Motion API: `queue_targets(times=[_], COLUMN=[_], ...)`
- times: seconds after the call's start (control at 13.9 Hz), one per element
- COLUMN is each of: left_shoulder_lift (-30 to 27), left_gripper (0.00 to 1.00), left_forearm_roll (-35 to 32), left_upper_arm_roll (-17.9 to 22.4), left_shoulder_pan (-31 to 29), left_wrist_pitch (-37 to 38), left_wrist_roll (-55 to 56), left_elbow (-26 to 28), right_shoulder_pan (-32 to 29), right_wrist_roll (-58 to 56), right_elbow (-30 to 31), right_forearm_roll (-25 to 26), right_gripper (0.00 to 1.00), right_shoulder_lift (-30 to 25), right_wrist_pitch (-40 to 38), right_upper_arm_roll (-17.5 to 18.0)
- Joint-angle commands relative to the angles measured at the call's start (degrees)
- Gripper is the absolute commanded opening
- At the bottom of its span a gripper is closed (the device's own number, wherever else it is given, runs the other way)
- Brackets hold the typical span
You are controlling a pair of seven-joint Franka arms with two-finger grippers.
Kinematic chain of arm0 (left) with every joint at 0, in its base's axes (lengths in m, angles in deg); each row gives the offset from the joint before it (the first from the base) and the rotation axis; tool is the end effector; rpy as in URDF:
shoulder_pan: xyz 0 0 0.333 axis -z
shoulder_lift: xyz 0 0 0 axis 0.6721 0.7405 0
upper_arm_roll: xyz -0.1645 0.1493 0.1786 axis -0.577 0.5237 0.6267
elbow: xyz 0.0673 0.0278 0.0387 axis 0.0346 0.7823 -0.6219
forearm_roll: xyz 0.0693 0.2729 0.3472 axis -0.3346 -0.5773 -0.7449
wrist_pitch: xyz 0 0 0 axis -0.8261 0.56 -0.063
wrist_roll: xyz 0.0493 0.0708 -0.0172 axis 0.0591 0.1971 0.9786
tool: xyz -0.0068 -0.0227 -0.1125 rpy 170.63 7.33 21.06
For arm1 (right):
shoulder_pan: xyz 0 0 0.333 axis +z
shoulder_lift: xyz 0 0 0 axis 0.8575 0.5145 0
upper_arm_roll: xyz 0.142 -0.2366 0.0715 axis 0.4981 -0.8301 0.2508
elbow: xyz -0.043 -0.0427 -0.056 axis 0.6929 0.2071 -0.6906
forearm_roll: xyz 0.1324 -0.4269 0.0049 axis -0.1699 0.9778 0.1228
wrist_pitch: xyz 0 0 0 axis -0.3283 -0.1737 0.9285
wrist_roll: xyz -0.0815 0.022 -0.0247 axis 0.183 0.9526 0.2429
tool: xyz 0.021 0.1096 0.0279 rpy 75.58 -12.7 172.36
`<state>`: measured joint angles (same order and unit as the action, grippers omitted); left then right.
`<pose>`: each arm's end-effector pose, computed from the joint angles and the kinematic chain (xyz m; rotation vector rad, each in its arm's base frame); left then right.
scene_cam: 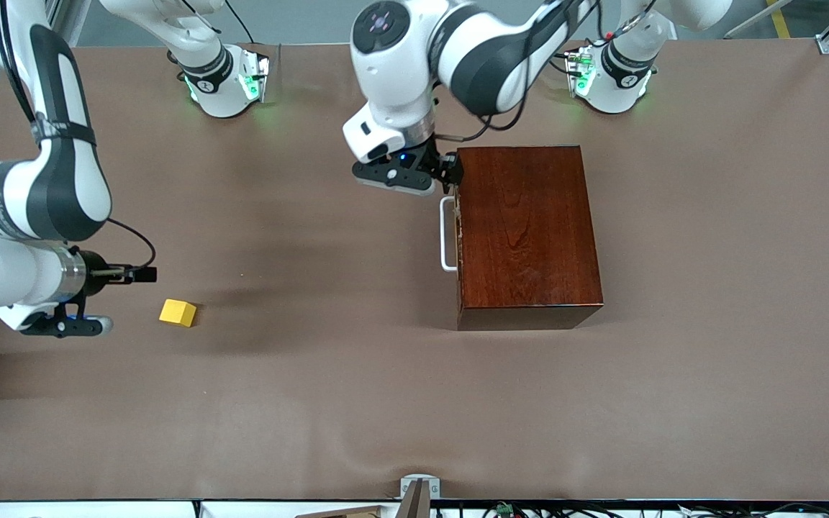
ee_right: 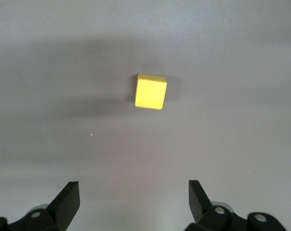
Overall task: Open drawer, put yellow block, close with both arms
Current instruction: 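Reach the left gripper to the drawer handle while the right gripper approaches the cube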
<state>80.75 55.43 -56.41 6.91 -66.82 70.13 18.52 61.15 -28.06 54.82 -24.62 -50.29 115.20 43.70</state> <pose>0.4639 -0.5707 0.4006 -2.9631 0.4517 -0.0062 0.6888 0.0048 0.3475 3.0802 -0.0372 -0.4429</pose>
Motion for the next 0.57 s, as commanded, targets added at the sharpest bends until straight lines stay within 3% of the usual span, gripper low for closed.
queue_targets(times=[0.0, 0.5], left_shoulder_lift=[3.92, 8.49], left_gripper=[1.00, 1.00], left_forearm_roll=[-3.76, -5.18], left_upper_arm_roll=[1.01, 1.01], left_shoulder_pan=[0.96, 1.40], left_wrist_pitch=[-0.24, -3.05], left_wrist_roll=[0.63, 2.30], left_elbow=[-2.50, -2.41], right_shoulder_pan=[0.17, -0.35], right_wrist_roll=[0.83, 0.49], right_elbow=[-1.82, -1.82], right_forearm_roll=[-0.15, -0.25], right_gripper=[1.00, 1.00], right_shoulder_lift=[1.87, 4.60], right_wrist_pitch=[-0.50, -0.07], right_upper_arm_roll=[0.58, 0.59])
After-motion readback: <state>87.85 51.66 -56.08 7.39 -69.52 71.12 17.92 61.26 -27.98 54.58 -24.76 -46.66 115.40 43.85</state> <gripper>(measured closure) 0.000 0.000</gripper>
